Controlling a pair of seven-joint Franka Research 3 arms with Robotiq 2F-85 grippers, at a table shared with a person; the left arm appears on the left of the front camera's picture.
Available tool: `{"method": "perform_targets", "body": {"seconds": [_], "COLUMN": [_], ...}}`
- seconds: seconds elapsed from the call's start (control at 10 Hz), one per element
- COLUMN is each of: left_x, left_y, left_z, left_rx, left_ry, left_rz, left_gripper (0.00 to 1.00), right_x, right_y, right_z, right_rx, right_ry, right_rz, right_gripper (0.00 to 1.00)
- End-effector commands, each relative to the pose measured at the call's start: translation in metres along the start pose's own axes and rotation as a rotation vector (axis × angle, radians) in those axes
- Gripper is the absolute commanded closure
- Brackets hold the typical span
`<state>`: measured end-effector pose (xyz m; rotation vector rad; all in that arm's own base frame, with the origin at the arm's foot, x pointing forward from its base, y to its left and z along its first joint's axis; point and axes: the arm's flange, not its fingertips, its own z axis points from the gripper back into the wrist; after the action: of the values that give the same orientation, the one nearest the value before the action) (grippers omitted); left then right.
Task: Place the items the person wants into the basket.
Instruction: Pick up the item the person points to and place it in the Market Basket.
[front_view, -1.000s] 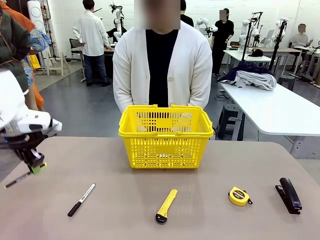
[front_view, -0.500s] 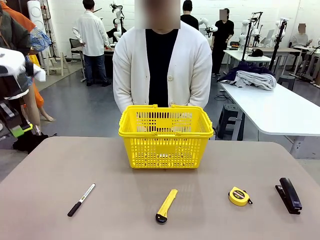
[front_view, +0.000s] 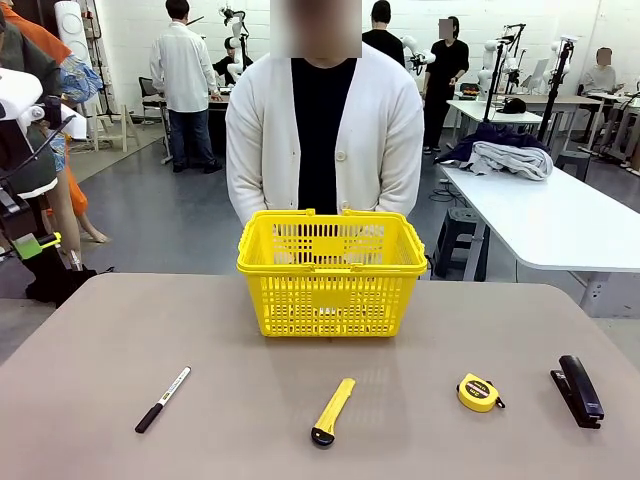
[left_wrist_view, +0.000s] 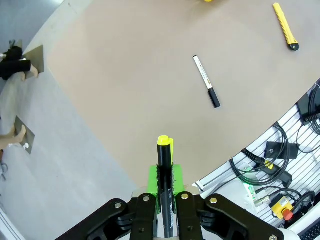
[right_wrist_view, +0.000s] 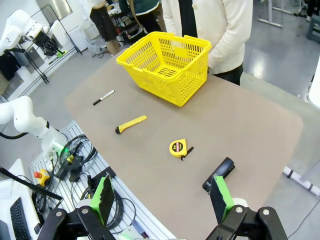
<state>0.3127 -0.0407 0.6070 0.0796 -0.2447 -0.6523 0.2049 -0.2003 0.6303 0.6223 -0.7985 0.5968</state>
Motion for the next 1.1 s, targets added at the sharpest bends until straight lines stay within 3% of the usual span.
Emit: {"method": "perform_targets", "body": {"seconds": [0.0,0.3,0.4,0.5,0.7,1.0], "left_x": [0.000,0.000,0.000,0.048,0.149,0.258], "left_y": [-0.002,-0.002,-0.001,-0.020,-0.072,-0.151], "left_z": [0.001,0.001,0.000,0.017,0.032,0.018], "left_rx": [0.008,0.008,0.000,0.042,0.103,0.193], "left_ry": [-0.003,-0.003,-0.001,-0.035,-0.017,0.003], "left_rz": [-0.007,-0.007,-0.002,-0.196,-0.461,-0.688], "left_gripper": [0.99,0.99,0.88,0.88,0.88,0.88], "right_x": [0.001,0.001,0.001,0.001,0.001,0.001], "right_y": [0.001,0.001,0.001,0.001,0.001,0.001], "right_z": [-0.001,-0.001,-0.001,-0.001,-0.001,-0.001], "right_rx": [0.019,0.019,0.019,0.019,0.019,0.019], "right_ry": [-0.016,-0.016,-0.016,-0.016,-0.016,-0.016], "right_rz": [0.011,0.011,0.011,0.011,0.011,0.011], "right_gripper": [0.00,0.00,0.00,0.00,0.00,0.00]}}
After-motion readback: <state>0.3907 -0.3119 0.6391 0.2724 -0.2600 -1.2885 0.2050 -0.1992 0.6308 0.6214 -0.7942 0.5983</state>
